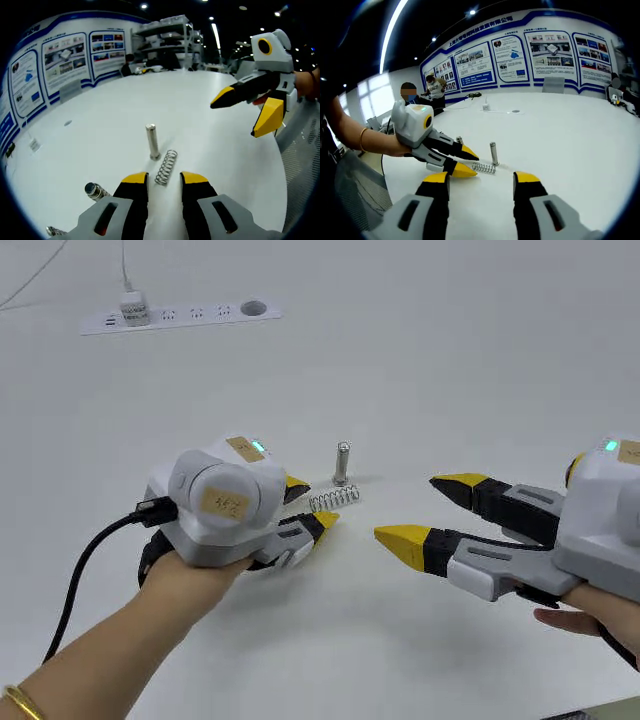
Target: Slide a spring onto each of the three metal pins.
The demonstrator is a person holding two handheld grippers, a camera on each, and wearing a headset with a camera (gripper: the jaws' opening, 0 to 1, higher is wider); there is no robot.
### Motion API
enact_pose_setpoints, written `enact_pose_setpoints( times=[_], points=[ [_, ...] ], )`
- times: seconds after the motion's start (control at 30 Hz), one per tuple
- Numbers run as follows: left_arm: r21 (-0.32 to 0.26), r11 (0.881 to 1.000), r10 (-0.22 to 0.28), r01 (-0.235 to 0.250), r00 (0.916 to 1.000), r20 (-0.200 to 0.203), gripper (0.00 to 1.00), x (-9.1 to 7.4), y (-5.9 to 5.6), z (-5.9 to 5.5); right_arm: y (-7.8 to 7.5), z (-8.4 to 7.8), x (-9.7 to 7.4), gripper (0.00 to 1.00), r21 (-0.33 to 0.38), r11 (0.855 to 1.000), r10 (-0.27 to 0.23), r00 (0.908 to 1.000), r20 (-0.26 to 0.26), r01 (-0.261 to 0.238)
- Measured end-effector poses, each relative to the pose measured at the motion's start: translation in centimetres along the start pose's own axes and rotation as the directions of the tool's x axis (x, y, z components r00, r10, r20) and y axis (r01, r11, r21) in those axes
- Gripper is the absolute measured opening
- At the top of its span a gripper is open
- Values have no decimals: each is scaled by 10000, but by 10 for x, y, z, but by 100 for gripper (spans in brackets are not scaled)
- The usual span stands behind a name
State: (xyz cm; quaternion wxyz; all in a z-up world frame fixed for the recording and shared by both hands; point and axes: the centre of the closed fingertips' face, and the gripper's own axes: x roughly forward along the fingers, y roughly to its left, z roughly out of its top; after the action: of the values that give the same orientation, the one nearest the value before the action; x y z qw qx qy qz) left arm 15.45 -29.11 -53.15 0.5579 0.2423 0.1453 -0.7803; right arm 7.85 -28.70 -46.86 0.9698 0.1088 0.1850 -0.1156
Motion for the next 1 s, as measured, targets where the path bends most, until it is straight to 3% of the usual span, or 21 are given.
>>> enact_pose_setpoints(
  times=[0.33,0.63,1.0],
  points=[
    [119,9997,-219,223,9992,-343,20,7,0,-5,2,-2,3,52,93,9999,94,9999,-122,-93],
    [-134,9990,-426,423,9987,-266,11,9,-4,-4,2,0,4,52,88,9999,139,9998,-153,-137],
    [-14,9988,-492,492,9984,-271,10,8,-7,-5,1,3,4,53,161,9998,72,9999,-152,-70]
  ],
)
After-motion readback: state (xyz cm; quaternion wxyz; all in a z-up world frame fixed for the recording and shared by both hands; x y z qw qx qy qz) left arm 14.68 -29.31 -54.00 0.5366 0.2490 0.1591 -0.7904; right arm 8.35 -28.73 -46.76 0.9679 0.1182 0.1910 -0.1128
